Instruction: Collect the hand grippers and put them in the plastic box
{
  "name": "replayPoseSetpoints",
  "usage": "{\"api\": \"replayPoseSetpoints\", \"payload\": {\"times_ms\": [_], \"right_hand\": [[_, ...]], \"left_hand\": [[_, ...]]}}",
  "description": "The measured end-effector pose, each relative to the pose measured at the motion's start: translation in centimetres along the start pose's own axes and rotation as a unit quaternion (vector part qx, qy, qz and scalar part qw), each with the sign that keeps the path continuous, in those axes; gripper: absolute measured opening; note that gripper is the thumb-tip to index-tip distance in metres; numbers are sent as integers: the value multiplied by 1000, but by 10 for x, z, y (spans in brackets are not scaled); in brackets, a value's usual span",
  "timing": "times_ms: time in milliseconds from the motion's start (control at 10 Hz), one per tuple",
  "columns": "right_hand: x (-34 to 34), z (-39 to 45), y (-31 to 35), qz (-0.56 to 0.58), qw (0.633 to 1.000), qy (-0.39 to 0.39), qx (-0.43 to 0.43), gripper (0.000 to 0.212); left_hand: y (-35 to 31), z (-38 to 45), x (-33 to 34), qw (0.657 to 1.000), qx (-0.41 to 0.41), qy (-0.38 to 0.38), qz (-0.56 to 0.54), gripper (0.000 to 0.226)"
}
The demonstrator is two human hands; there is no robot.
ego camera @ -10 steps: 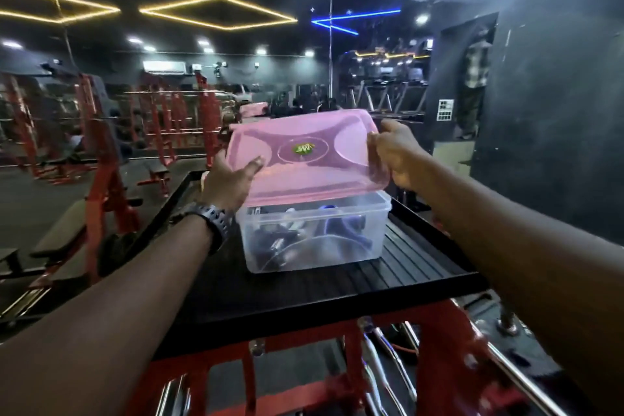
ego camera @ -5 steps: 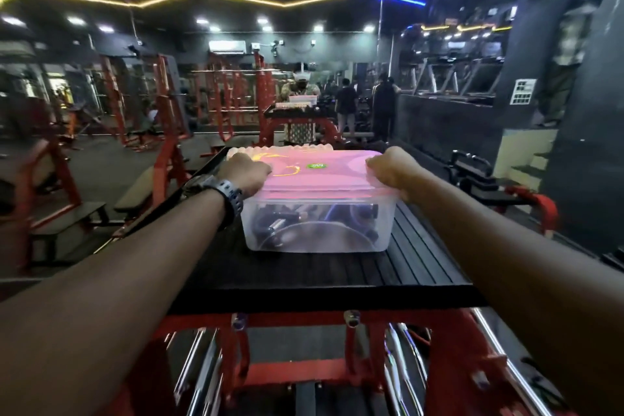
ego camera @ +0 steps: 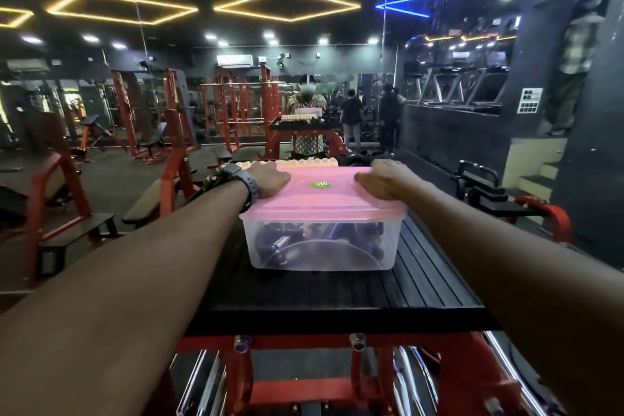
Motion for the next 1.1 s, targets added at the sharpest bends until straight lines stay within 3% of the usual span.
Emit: {"api": "replayPoseSetpoints", "payload": {"times_ms": [100, 200, 300, 400, 500, 600, 800, 900, 1000, 1100], "right_hand": [[3, 8, 4, -15, 999, 41, -31, 78], [6, 16, 3, -35, 996, 62, -52, 91], [6, 21, -1, -39, 996, 70, -48, 97], [8, 23, -7, 0, 996, 79, -38, 100], [9, 22, -10, 37, 996, 73, -37, 100], [11, 26, -11, 47, 996, 67, -30, 105], [6, 24, -2, 5, 995, 94, 19, 116], [-3, 25, 10, -19, 992, 123, 9, 105], [-17, 33, 41, 172, 984, -25, -48, 83], [-14, 35, 57, 354, 924, -139, -34, 76]], "left_hand": [[-3, 8, 2, 1000, 5, 7, 24, 62], [-4, 20, 5, 996, 11, 21, 86, 88], [-4, 27, 8, 996, 0, 38, 86, 84], [-3, 37, 15, 996, 7, 61, 72, 95], [-3, 43, 18, 994, -2, 67, 81, 97], [-5, 49, 19, 995, -2, 49, 90, 84], [-5, 32, 15, 995, 18, 2, 100, 79], [-15, 20, 3, 993, 66, -76, 55, 63], [-42, -9, -11, 970, 104, -102, -195, 45], [-53, -21, -7, 921, 92, -68, -372, 48]]}}
Point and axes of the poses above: each hand's wrist, its own z-axis towards the middle knuckle, its own x-axis out of the palm, y = z × x, the point moved 1 cm from there along z, towards the middle knuckle, and after that the axes turned 10 degrees about -x, right-handed, at the moved point
